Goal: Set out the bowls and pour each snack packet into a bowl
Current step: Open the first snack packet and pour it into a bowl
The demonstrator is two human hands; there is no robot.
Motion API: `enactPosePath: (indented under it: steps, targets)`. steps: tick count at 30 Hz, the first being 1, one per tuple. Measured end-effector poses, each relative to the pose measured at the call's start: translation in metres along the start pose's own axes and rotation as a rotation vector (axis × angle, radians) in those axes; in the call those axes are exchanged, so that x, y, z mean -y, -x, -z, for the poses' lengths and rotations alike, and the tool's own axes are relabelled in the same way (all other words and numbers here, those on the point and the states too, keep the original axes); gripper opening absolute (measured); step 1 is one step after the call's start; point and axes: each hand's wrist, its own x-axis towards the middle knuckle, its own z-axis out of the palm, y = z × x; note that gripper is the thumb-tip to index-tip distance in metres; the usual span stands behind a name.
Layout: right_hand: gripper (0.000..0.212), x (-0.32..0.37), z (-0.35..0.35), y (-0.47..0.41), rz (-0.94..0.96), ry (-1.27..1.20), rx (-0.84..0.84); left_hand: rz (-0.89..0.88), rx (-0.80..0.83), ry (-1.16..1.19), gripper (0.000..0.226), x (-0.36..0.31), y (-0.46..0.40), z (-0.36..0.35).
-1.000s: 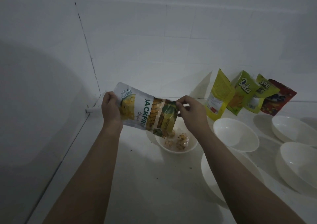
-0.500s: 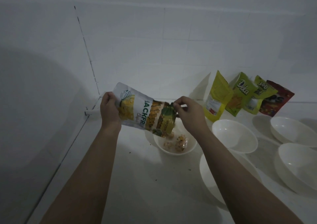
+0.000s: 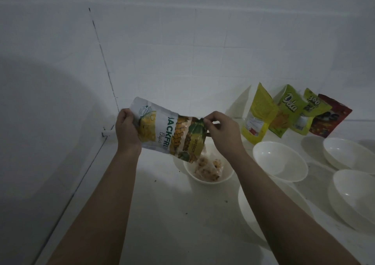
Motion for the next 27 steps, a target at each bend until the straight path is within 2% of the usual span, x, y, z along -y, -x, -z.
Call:
enactPosePath:
  steps: [12,19,27]
  targets:
    - [0.012,0.007,-0.004,-0.005,0.049,0.022,-0.073,0.009,0.022,0.028,0.038,0.002,-0.007,0.007]
    - [0.014,0.015,-0.011,-0.002,0.088,0.007,-0.115,0.034,-0.02,0.101,0.039,-0.002,-0.004,0.012]
    - [0.015,0.021,0.011,0.017,0.109,0.024,-0.322,0.107,0.046,0.163,0.036,-0.001,0.019,-0.013]
